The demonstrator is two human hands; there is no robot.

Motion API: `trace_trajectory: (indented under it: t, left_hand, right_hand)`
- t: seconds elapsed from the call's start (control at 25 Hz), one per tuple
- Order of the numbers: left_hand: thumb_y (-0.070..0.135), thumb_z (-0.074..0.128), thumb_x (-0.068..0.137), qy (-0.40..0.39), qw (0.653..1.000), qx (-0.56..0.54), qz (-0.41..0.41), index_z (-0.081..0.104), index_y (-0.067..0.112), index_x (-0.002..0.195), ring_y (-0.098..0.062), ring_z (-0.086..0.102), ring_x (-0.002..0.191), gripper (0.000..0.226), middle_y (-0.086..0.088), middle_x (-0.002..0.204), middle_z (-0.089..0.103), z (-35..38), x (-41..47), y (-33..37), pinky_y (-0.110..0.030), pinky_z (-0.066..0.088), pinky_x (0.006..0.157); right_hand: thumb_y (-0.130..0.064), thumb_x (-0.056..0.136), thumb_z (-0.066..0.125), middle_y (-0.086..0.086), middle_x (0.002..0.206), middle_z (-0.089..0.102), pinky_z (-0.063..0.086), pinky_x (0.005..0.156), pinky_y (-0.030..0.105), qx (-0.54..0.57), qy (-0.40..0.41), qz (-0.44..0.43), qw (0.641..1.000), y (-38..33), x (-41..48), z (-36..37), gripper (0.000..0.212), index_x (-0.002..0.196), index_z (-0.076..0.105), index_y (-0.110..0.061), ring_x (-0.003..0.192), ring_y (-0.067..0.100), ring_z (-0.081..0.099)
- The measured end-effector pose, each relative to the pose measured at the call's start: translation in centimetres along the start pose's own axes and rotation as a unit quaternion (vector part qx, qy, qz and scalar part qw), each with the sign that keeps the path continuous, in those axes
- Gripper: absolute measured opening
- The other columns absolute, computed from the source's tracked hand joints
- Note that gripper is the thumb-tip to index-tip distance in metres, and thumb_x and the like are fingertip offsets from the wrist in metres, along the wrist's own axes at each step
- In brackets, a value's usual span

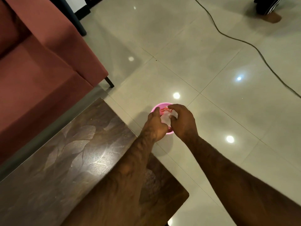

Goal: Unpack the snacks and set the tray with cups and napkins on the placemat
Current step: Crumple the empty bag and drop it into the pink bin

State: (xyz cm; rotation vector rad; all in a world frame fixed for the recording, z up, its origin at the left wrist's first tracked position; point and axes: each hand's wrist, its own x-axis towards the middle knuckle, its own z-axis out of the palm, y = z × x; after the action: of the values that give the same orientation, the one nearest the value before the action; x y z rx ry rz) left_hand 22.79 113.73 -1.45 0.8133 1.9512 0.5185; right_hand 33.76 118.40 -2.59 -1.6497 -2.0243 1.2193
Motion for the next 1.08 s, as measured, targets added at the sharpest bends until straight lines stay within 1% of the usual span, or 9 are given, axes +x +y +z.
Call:
trace_trajectory:
  t: [0.08, 0.16, 0.24, 0.32, 0.48, 0.6, 0.76, 0.96, 1.08]
  left_hand:
    - [0.013, 0.071, 0.088, -0.001, 1.0, 0.018, -0.002, 0.035, 0.017, 0.152, -0.032, 0.054, 0.128, 0.073, -0.012, 0.146, 0.048, -0.2, 1.2, -0.3, -0.042, 0.052, 0.104]
    - [0.009, 0.069, 0.089, -0.002, 0.999, 0.036, -0.001, 0.031, 0.017, 0.154, -0.031, 0.052, 0.128, 0.075, -0.012, 0.147, 0.045, -0.2, 1.9, -0.6, -0.035, 0.051, 0.099]
    - [0.005, 0.068, 0.089, -0.002, 0.999, 0.038, -0.003, 0.028, 0.017, 0.155, -0.031, 0.05, 0.13, 0.078, -0.012, 0.149, 0.041, -0.1, 2.3, -1.1, -0.028, 0.047, 0.09]
    - [0.005, 0.068, 0.089, -0.002, 0.999, 0.042, -0.015, 0.026, 0.016, 0.157, -0.031, 0.049, 0.132, 0.081, -0.011, 0.152, 0.038, 0.0, 2.3, -1.4, -0.027, 0.046, 0.086]
    - [0.011, 0.071, 0.088, -0.005, 0.997, 0.072, -0.015, 0.027, 0.016, 0.156, -0.03, 0.047, 0.134, 0.081, -0.012, 0.153, 0.037, 0.0, 1.2, -1.6, -0.034, 0.044, 0.105]
    - [0.019, 0.08, 0.084, -0.006, 0.995, 0.096, 0.0, 0.036, 0.016, 0.15, -0.028, 0.053, 0.127, 0.079, -0.01, 0.146, 0.044, -0.2, -0.2, -1.6, -0.037, 0.05, 0.103]
    - [0.029, 0.08, 0.085, -0.008, 0.992, 0.121, 0.033, 0.035, 0.016, 0.151, -0.029, 0.052, 0.128, 0.081, -0.009, 0.147, 0.043, -0.9, -2.5, -1.7, -0.042, 0.05, 0.104]
    - [0.028, 0.068, 0.09, 0.031, 0.966, 0.243, 0.081, 0.022, 0.017, 0.157, -0.03, 0.036, 0.144, 0.082, -0.009, 0.162, 0.028, -3.2, -6.5, -2.2, -0.045, 0.042, 0.112]
    - [0.029, 0.065, 0.089, 0.058, 0.957, 0.272, 0.078, 0.018, 0.022, 0.158, -0.029, 0.027, 0.15, 0.084, -0.006, 0.167, 0.019, -5.4, -9.3, -3.2, -0.049, 0.035, 0.115]
  right_hand:
    - [0.002, 0.09, 0.065, 0.007, 0.134, 0.07, 0.046, 0.107, 0.027, -0.026, 0.005, -0.013, 1.0, 0.9, 1.7, 0.4, 0.04, 0.127, 0.072, -0.011, 0.124, 0.027, 0.065]
    - [0.001, 0.087, 0.065, 0.008, 0.14, 0.065, 0.046, 0.109, 0.032, -0.04, -0.01, -0.019, 0.999, 1.9, 3.1, 0.6, 0.046, 0.131, 0.071, -0.01, 0.131, 0.028, 0.061]
    - [-0.004, 0.086, 0.07, 0.009, 0.15, 0.057, 0.044, 0.114, 0.037, -0.043, -0.034, -0.02, 0.998, 2.8, 3.9, 0.7, 0.052, 0.137, 0.067, -0.011, 0.141, 0.028, 0.053]
    - [-0.006, 0.085, 0.073, 0.009, 0.155, 0.051, 0.043, 0.116, 0.038, -0.043, -0.044, -0.019, 0.998, 3.5, 3.9, 0.8, 0.058, 0.141, 0.063, -0.012, 0.144, 0.028, 0.049]
    - [-0.008, 0.089, 0.072, 0.009, 0.156, 0.05, 0.046, 0.114, 0.041, -0.031, -0.041, -0.016, 0.999, 4.1, 2.3, 1.1, 0.054, 0.142, 0.061, -0.01, 0.14, 0.03, 0.053]
    - [-0.01, 0.09, 0.071, 0.003, 0.155, 0.051, 0.048, 0.114, 0.042, -0.036, -0.061, -0.02, 0.997, 4.0, 0.8, 0.7, 0.052, 0.141, 0.062, -0.014, 0.14, 0.027, 0.052]
    - [-0.015, 0.089, 0.074, 0.002, 0.157, 0.049, 0.051, 0.111, 0.049, -0.072, -0.079, -0.04, 0.993, 3.0, -1.3, 0.2, 0.056, 0.143, 0.06, -0.02, 0.141, 0.028, 0.051]
    - [-0.022, 0.084, 0.078, -0.003, 0.159, 0.046, 0.057, 0.102, 0.052, -0.148, -0.104, -0.093, 0.979, -0.8, -4.7, -0.3, 0.079, 0.155, 0.044, -0.024, 0.143, 0.027, 0.048]
    - [-0.026, 0.083, 0.081, -0.002, 0.159, 0.046, 0.055, 0.105, 0.054, -0.161, -0.113, -0.109, 0.974, -3.8, -7.1, -0.3, 0.085, 0.158, 0.041, -0.023, 0.144, 0.028, 0.048]
